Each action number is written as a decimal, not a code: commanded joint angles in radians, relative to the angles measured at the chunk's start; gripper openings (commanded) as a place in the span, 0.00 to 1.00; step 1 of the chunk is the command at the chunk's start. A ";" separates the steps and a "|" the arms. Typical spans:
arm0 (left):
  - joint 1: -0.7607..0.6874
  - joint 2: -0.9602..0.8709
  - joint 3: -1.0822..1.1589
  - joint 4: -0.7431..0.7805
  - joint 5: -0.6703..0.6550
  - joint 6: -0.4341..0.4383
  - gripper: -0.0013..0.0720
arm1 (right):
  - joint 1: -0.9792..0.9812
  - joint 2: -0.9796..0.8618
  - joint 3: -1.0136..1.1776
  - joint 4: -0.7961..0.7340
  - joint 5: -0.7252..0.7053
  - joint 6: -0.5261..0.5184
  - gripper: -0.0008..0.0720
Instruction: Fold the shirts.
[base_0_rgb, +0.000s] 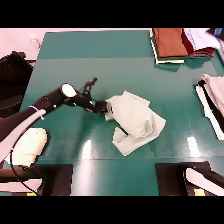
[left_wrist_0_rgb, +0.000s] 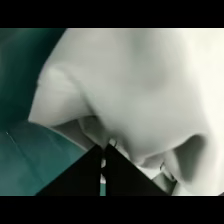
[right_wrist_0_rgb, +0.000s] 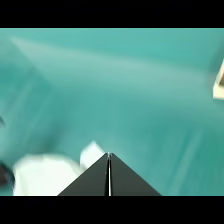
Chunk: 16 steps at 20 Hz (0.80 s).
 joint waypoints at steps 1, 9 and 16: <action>0.100 0.057 0.074 0.072 -0.021 -0.001 0.05 | -0.054 0.061 -0.225 -0.064 0.063 0.000 0.04; 0.135 0.077 0.091 0.164 -0.034 -0.001 0.05 | -0.069 0.063 -1.085 -0.014 -0.154 0.000 0.75; 0.135 0.077 0.092 0.175 -0.034 -0.001 0.05 | 0.137 -0.094 -1.115 -0.004 -0.380 0.010 0.34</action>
